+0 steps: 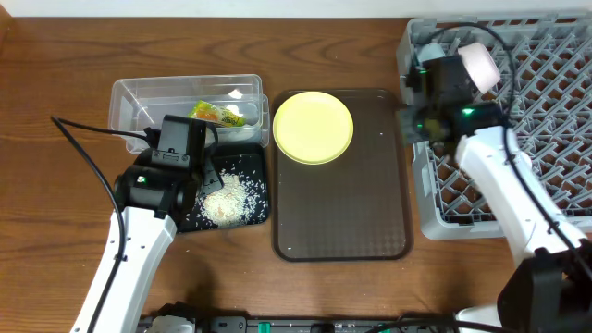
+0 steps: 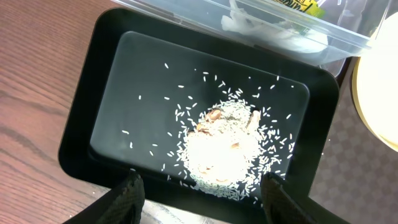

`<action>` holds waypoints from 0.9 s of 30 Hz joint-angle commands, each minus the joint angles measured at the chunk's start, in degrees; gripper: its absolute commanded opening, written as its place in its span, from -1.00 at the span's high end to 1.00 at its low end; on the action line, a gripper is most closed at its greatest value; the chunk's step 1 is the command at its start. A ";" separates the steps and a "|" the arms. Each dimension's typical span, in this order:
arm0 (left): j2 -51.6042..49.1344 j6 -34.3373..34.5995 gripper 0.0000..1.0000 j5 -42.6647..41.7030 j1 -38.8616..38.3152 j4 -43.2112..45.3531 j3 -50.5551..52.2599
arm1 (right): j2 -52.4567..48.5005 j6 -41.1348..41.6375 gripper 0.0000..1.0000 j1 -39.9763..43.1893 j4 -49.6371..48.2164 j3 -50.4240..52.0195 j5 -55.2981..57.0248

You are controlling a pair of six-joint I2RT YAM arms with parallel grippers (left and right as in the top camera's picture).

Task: Sort waste into correct bins and load items into the dishwasher rack
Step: 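Grasp the yellow plate edge with the right gripper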

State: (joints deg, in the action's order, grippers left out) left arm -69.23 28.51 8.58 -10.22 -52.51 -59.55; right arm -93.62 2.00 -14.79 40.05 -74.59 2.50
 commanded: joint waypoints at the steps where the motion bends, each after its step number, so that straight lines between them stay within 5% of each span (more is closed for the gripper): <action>1: -0.11 0.31 -0.25 0.92 0.28 -0.15 -0.68 | -1.25 2.99 0.05 -4.57 -1.55 -0.98 -1.01; 17: -0.11 0.31 -0.25 0.92 0.28 -0.17 -0.68 | -22.36 25.92 0.11 -10.36 -13.14 -1.01 -1.92; 20: -0.11 0.31 -0.25 0.92 0.28 -0.15 -0.68 | -23.63 28.44 0.39 -10.40 -13.55 -0.98 -1.18; 23: -0.11 0.31 -0.25 0.92 0.28 -0.17 -0.68 | -23.47 28.81 0.88 -10.19 -13.46 -1.01 -0.15; 27: -0.11 0.31 -0.25 0.92 0.28 -0.22 -0.68 | -20.76 28.76 0.98 -9.25 -10.38 -1.11 4.33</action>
State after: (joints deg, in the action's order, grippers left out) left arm -69.23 28.51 8.58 -10.22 -52.51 -59.55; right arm -116.18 29.71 -24.62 27.46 -75.64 2.09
